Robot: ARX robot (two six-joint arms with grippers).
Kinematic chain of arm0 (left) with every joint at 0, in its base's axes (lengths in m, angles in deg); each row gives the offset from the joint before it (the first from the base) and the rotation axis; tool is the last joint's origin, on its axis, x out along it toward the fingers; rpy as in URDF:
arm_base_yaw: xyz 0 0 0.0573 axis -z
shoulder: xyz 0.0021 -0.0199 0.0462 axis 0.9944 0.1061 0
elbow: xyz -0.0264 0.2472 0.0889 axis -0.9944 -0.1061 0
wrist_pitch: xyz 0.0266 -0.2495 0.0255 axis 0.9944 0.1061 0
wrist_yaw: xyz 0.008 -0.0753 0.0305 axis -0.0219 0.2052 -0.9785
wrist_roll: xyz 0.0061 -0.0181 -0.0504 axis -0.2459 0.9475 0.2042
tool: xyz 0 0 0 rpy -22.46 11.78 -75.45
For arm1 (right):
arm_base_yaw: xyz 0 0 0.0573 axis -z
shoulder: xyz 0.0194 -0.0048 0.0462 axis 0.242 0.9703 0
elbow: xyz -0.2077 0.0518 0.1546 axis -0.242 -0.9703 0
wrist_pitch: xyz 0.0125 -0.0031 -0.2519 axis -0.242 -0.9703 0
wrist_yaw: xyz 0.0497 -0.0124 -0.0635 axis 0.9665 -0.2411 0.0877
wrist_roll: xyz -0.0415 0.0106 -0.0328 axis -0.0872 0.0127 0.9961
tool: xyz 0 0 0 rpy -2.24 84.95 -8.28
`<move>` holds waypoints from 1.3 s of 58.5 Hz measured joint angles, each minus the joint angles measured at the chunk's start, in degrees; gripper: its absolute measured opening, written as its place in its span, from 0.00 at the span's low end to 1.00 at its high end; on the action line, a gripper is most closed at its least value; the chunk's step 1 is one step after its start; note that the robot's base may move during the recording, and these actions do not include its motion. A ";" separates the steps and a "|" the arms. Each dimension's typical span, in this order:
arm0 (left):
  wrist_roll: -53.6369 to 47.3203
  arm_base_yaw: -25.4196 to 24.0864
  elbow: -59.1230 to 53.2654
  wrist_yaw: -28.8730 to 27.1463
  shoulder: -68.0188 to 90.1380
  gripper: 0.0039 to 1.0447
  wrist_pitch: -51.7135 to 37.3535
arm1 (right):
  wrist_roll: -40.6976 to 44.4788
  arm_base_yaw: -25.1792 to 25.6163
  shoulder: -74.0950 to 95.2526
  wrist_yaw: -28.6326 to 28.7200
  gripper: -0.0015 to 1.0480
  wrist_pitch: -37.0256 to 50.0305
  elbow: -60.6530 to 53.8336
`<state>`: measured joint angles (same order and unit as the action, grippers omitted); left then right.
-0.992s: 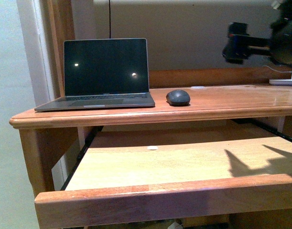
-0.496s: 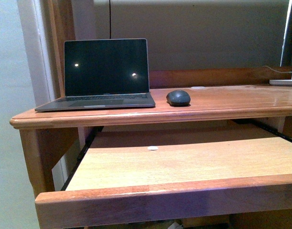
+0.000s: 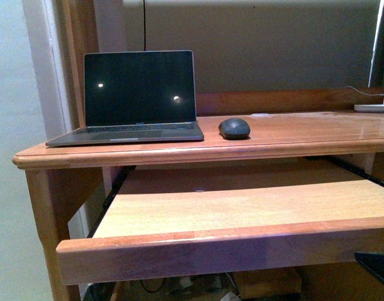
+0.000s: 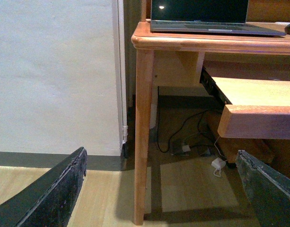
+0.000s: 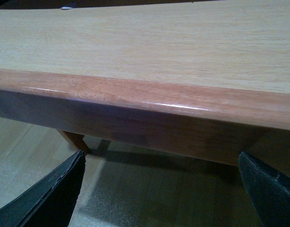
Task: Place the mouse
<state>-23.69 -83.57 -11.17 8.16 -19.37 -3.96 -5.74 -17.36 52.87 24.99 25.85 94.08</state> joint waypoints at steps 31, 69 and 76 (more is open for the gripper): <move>0.00 0.00 0.00 -0.02 0.00 0.93 0.00 | -1.55 -12.96 17.33 -14.80 0.93 0.44 21.14; 0.00 0.00 0.00 0.00 0.00 0.93 0.00 | -2.38 -19.21 32.89 -27.17 0.93 -6.16 44.81; 0.00 0.00 0.00 -0.02 0.00 0.93 0.00 | -2.71 -19.37 33.09 -27.21 0.93 -6.14 44.96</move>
<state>-23.69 -83.57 -11.17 8.13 -19.37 -3.96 -8.45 -36.73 85.96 -2.22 19.71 139.04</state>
